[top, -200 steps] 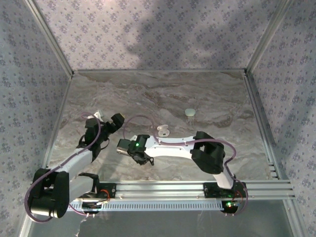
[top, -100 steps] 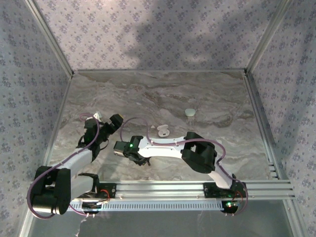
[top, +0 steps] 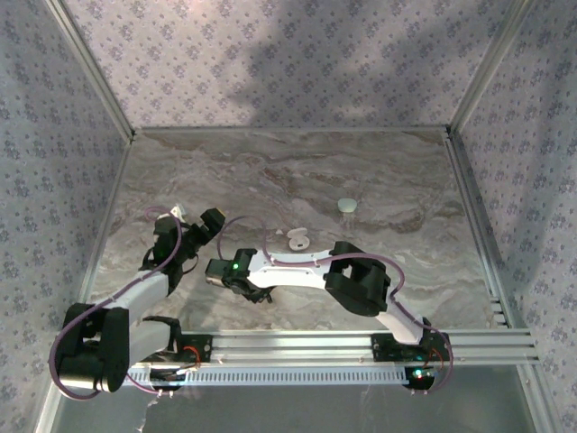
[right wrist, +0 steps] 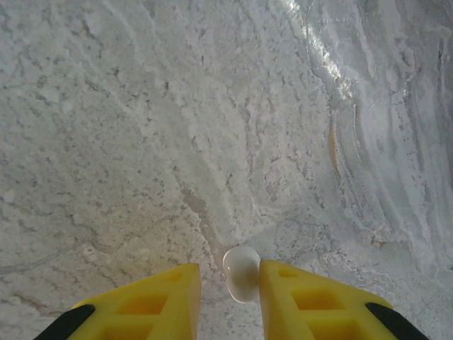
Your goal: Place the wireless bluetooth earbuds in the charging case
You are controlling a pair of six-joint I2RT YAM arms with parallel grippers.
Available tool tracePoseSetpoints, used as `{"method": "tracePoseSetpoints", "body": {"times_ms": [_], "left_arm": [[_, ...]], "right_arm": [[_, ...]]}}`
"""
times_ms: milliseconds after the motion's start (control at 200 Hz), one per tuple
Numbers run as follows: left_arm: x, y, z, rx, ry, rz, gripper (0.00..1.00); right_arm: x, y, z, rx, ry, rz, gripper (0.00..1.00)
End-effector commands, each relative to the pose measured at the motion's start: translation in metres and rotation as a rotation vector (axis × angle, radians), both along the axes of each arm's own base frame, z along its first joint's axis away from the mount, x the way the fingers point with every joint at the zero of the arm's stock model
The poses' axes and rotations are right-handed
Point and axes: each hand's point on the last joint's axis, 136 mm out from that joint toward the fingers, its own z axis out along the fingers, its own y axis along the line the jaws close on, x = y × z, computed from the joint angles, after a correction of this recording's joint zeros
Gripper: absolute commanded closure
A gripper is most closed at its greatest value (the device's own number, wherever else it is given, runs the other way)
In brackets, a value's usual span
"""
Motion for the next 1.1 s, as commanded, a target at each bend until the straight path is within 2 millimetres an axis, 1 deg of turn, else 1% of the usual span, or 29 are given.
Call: {"method": "tracePoseSetpoints", "body": {"times_ms": [0, 370, 755, 869, 974, 1099], "left_arm": [[0.002, -0.001, 0.005, -0.022, -0.02, -0.004, 0.0], [0.003, -0.002, 0.005, -0.028, -0.02, -0.007, 0.0], [0.003, -0.003, 0.006, -0.032, -0.024, -0.014, 0.0], [0.004, -0.004, 0.006, -0.035, -0.025, -0.016, 0.0], [0.004, -0.005, 0.006, -0.038, -0.028, -0.022, 0.0], [0.005, -0.007, 0.006, -0.044, -0.03, -0.035, 0.0]], "right_arm": [[0.002, -0.005, -0.004, -0.046, -0.003, 0.008, 0.7], [0.004, -0.008, -0.008, -0.061, 0.005, -0.002, 0.69], [0.007, -0.014, -0.009, -0.077, 0.008, -0.024, 0.7], [0.009, -0.017, -0.007, -0.073, 0.007, -0.042, 0.75], [0.011, -0.019, -0.004, -0.058, 0.011, -0.063, 0.76], [0.015, -0.024, 0.005, -0.012, 0.018, -0.099, 0.77]]}}
